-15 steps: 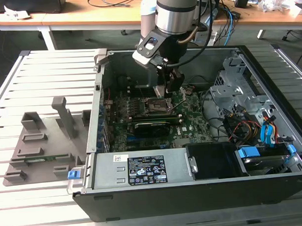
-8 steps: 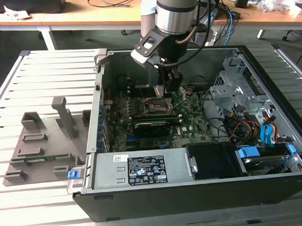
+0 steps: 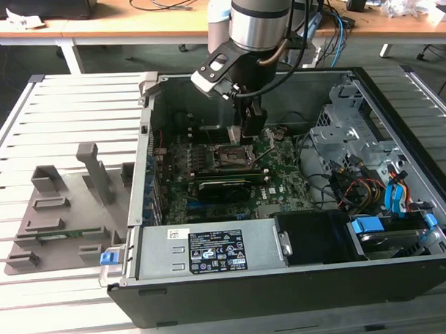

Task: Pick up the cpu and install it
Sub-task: 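Place the cpu into insertion slot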

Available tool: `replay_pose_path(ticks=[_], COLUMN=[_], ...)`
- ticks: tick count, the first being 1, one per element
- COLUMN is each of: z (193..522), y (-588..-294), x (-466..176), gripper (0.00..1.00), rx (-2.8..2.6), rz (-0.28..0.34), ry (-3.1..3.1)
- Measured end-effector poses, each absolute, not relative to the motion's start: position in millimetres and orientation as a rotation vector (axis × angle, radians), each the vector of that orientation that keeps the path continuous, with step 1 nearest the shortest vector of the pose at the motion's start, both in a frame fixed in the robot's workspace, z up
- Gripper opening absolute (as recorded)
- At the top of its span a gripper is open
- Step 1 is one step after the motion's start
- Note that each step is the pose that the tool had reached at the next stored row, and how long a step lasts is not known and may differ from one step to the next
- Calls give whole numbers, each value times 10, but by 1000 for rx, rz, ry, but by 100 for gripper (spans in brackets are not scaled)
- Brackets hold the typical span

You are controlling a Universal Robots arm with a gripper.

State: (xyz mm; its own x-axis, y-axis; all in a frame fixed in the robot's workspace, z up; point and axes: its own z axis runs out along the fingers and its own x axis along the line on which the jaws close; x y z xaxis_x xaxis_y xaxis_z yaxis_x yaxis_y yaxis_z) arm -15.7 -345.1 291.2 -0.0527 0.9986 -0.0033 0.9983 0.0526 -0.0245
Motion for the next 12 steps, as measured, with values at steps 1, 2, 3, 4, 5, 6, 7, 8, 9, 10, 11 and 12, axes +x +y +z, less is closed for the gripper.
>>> replay_pose_path(ticks=[1,2,3,4,5,6,7,8,9,10,11,12], z=[2912,2912,2912,2911,2911,2911,2911,2911,2911,2910,2910,2910], y=[-3452,-3452,-3452,-3452,-3452,-3451,-3452,-3452,-3451,-3452,-3452,-3451], x=[-157,-157,-157,-157,-157,-157,-157,-157,-157,-157,-157,-157], gripper=[54,54,54,54,54,54,54,54,54,54,54,54], rx=[-2158,-2164,-2167,-2170,-2178,-2188,-2194,-2202,-2207,-2211,-2218,-2225], rz=[31,31,31,31,31,31,31,31,31,31,31,31], ry=[-2263,-2257,-2254,-2252,-2243,-2234,-2227,-2219,-2215,-2211,-2203,-2196])
